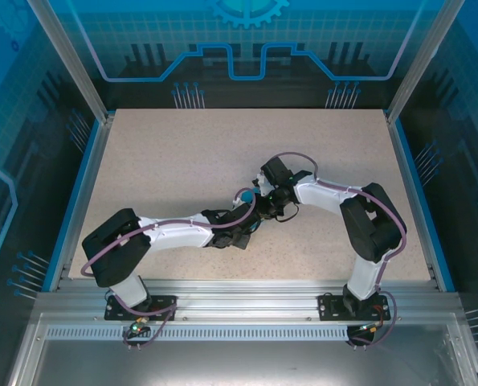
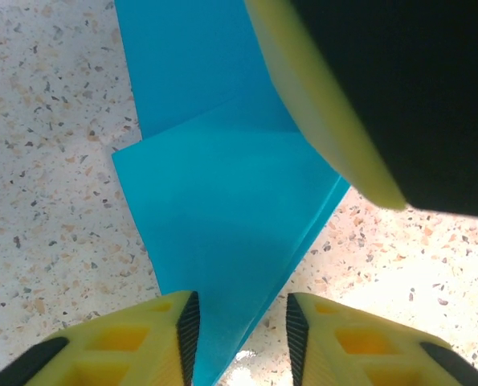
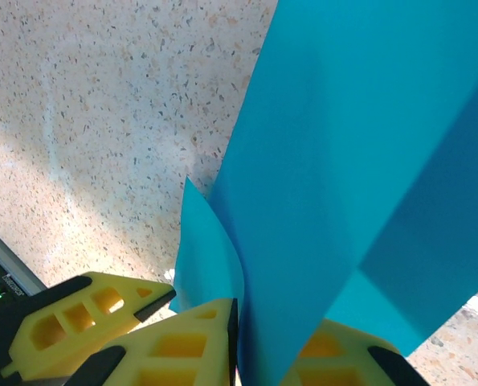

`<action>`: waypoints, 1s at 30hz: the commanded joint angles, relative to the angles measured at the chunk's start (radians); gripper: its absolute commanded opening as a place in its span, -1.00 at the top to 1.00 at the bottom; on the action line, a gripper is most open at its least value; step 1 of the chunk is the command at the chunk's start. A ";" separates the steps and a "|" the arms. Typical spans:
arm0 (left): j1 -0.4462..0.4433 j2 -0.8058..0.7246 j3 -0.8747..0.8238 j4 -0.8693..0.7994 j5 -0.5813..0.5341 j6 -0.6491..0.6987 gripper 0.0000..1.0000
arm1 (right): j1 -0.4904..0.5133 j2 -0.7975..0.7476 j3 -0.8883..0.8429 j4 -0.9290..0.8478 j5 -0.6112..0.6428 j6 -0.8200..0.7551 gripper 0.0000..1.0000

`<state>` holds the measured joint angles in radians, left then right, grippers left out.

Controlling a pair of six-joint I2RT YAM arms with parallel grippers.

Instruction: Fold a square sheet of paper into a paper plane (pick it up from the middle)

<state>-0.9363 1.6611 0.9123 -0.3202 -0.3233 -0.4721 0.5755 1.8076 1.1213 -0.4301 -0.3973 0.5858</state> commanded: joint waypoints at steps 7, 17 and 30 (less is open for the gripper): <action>-0.009 -0.024 -0.015 0.028 -0.045 -0.002 0.43 | 0.010 0.018 0.020 -0.032 -0.009 -0.007 0.71; -0.009 -0.003 -0.010 0.000 -0.079 0.013 0.40 | 0.011 0.017 0.026 -0.035 -0.010 -0.007 0.71; -0.009 -0.013 -0.017 0.021 -0.006 0.036 0.66 | 0.010 0.018 0.037 -0.047 -0.008 -0.015 0.72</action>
<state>-0.9390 1.6611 0.9070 -0.3099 -0.3618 -0.4625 0.5755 1.8080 1.1297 -0.4419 -0.3973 0.5823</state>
